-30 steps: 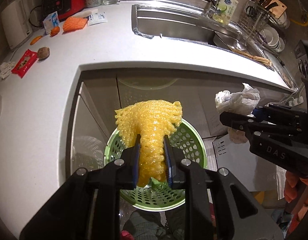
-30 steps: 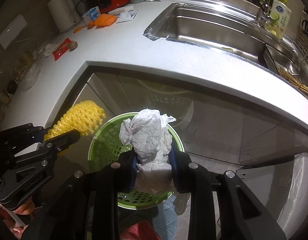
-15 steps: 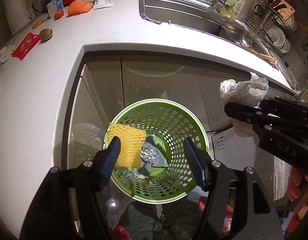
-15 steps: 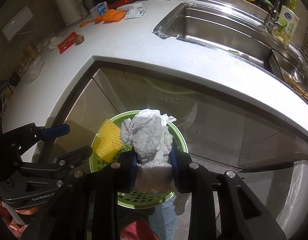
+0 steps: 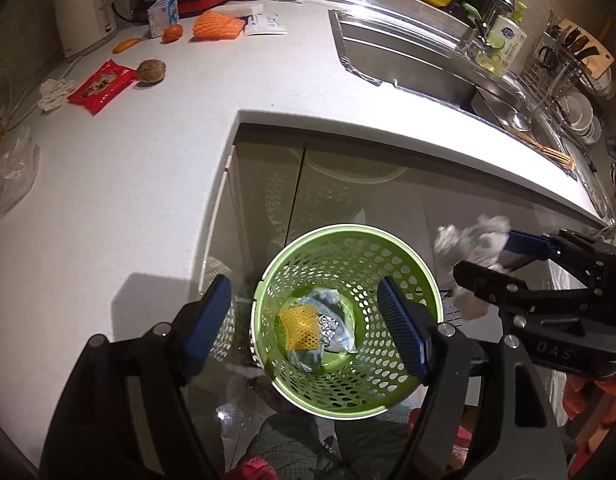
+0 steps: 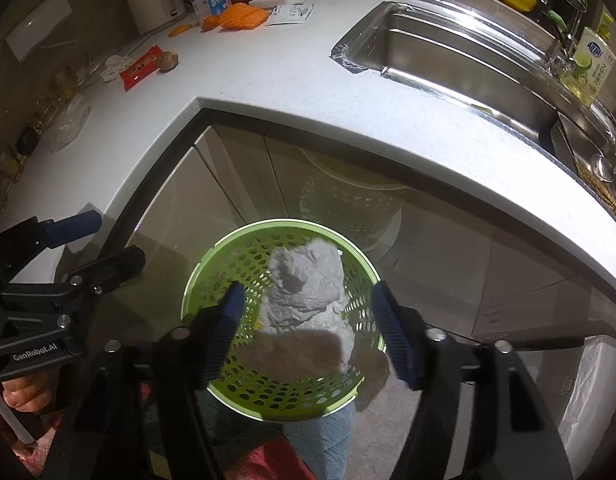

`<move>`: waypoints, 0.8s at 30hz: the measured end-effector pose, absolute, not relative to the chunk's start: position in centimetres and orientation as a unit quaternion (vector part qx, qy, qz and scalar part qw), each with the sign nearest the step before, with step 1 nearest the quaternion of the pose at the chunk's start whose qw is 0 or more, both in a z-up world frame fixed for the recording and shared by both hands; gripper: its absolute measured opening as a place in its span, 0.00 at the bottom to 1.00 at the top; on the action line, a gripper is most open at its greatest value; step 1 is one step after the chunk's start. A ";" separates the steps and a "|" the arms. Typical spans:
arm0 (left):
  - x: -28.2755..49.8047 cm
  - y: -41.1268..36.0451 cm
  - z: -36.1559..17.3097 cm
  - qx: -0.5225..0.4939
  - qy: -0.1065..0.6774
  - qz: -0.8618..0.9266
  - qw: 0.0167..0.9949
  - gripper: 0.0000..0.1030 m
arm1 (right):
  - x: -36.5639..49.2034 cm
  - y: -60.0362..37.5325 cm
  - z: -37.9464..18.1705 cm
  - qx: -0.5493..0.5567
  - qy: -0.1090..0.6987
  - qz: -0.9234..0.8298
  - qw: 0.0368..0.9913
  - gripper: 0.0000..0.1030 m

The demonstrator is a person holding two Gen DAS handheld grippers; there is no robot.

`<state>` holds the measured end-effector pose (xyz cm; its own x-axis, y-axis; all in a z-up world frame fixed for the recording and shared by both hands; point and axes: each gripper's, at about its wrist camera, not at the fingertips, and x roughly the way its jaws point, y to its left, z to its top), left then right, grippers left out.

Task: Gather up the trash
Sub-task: 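Carry the foam net and tissue over the green basket and release both, then grasp the plastic bag with the left tool while the right tool grasps the red snack bag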

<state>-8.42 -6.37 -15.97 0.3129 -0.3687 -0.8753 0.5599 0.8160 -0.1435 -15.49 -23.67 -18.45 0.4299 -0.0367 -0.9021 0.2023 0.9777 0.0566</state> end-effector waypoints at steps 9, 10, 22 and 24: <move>-7.0 -3.9 -14.5 0.065 0.500 -0.256 0.825 0.74 | -14.8 -23.1 -17.1 0.073 0.522 -0.065 0.847 0.79; -6.8 -3.6 -14.3 0.060 0.500 -0.253 0.826 0.74 | -14.7 -23.2 -16.8 0.073 0.521 -0.065 0.848 0.79; -5.7 0.0 -9.0 -0.008 0.451 -0.135 0.882 0.86 | -10.1 -22.4 -11.2 0.016 0.474 0.024 0.880 0.94; -5.7 0.7 -8.0 -0.023 0.441 -0.103 0.891 0.89 | -8.9 -22.3 -10.3 0.000 0.463 0.048 0.885 0.96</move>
<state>-5.71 0.73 -8.03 0.5891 -0.2031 -0.7822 0.1631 0.9779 -0.1310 -8.91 -22.28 -10.29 0.5672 0.0851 -0.8191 -0.0846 0.9954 0.0449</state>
